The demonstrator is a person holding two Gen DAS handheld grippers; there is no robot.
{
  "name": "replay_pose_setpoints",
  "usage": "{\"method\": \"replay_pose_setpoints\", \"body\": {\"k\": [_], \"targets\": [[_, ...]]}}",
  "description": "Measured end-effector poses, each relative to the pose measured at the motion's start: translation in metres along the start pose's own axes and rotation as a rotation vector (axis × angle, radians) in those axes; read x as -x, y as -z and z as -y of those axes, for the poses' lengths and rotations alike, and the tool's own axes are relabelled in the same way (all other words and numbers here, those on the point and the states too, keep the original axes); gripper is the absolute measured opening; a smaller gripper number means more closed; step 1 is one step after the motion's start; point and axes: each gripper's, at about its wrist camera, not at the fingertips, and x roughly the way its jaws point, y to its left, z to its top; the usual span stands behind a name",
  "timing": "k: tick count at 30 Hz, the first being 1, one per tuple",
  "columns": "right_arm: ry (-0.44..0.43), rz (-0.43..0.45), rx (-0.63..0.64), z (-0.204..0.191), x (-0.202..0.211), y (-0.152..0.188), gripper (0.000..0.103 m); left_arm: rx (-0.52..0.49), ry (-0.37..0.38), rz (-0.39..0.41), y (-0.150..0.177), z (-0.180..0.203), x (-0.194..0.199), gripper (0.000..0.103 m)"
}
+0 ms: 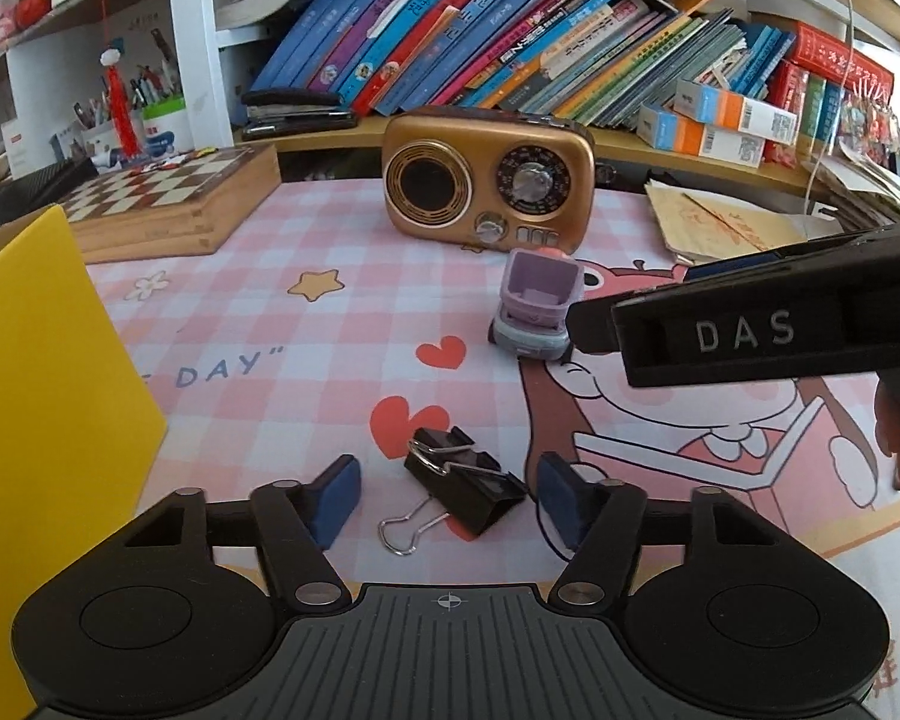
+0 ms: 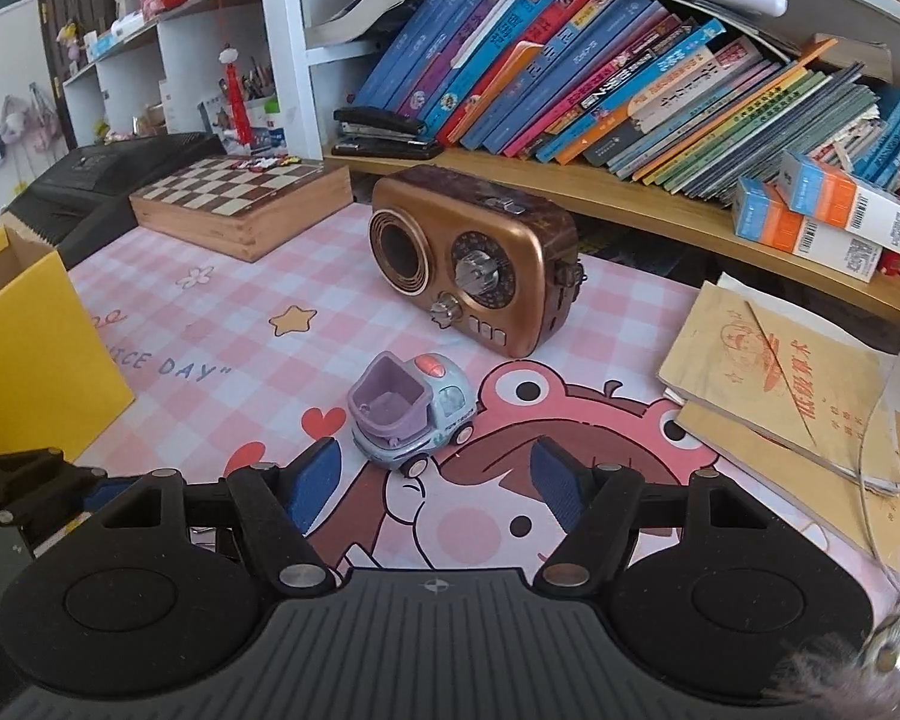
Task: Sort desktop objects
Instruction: 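Close the left tool on the binder clip while the right tool grasps the purple toy car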
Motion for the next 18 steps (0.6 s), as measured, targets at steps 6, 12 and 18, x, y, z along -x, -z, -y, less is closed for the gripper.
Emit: {"method": "replay_pose_setpoints", "body": {"k": [6,12,18], "targets": [[-0.002,-0.014,0.043,-0.004,-0.020,-0.005,0.073,-0.013,0.020,-0.003,0.000,0.001,0.000,0.040],[0.007,-0.035,0.088,-0.006,-0.045,-0.008,0.077,-0.012,0.025,0.000,-0.001,-0.005,0.009,0.029],[0.012,-0.050,0.092,-0.008,-0.062,-0.008,0.077,0.009,0.030,0.000,-0.001,-0.012,0.015,0.027]]}}
